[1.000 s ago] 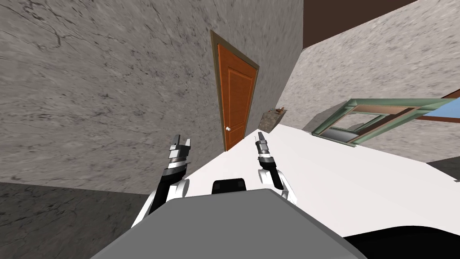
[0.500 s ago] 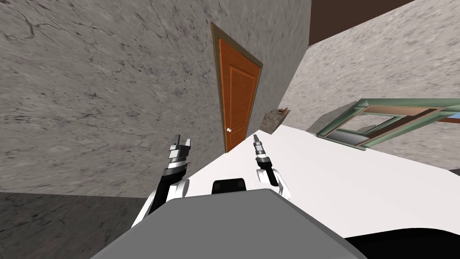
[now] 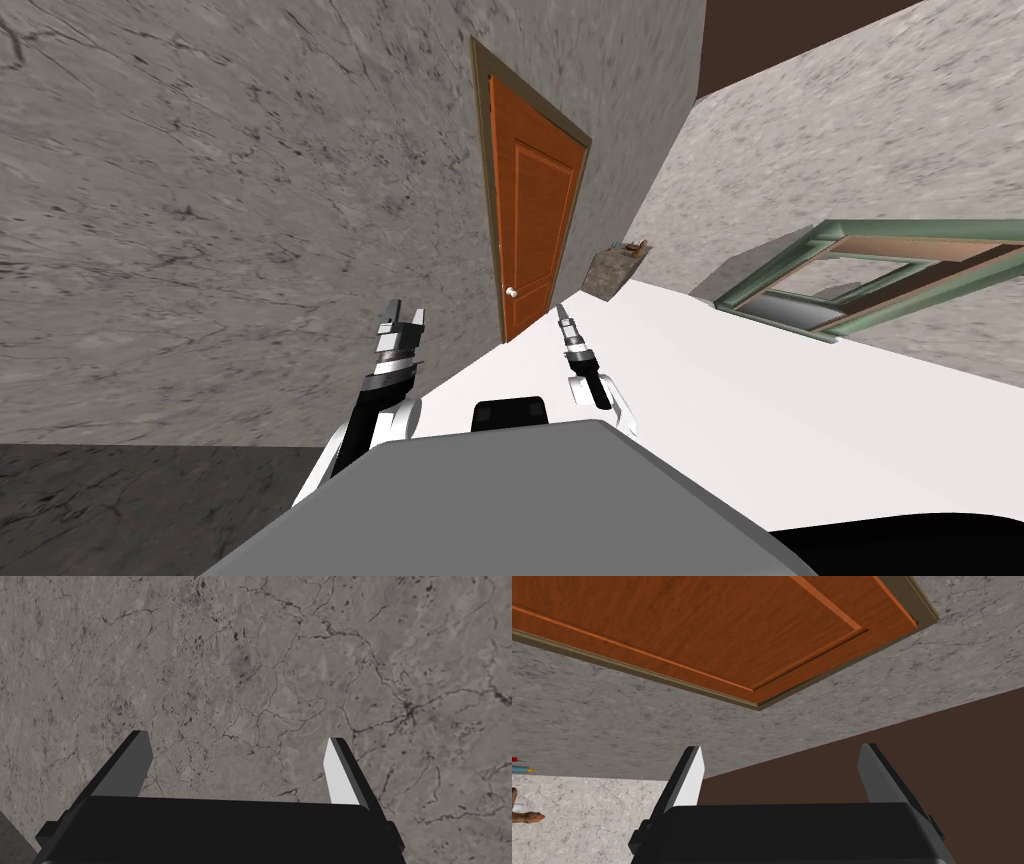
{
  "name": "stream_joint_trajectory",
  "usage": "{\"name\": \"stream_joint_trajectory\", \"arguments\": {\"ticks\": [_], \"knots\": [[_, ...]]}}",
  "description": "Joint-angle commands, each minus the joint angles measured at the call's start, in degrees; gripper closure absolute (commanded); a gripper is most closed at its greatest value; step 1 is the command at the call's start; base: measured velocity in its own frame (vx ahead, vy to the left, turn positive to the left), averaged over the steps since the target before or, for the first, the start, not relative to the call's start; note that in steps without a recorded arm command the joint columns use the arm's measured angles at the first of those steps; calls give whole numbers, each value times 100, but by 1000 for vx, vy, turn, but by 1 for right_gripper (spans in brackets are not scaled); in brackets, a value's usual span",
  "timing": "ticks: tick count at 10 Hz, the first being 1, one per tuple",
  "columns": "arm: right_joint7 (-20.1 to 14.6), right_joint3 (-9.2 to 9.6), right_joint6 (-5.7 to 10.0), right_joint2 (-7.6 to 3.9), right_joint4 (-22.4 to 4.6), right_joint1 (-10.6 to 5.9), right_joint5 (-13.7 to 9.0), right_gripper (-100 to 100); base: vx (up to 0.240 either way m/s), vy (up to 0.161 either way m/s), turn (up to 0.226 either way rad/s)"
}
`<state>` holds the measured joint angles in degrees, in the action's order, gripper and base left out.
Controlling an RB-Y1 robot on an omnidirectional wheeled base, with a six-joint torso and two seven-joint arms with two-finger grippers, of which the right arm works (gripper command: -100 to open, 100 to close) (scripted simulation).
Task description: Pull the door open
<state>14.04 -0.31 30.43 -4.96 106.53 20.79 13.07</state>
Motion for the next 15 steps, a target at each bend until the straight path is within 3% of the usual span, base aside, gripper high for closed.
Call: {"name": "stream_joint_trajectory", "arguments": {"ticks": [1,15], "knots": [[211,-5,80,-24,-233,-77,94,-100,94,-2,31],[2044,-19,829,-47,-2473,-844,954,-100,99,-11,35]]}}
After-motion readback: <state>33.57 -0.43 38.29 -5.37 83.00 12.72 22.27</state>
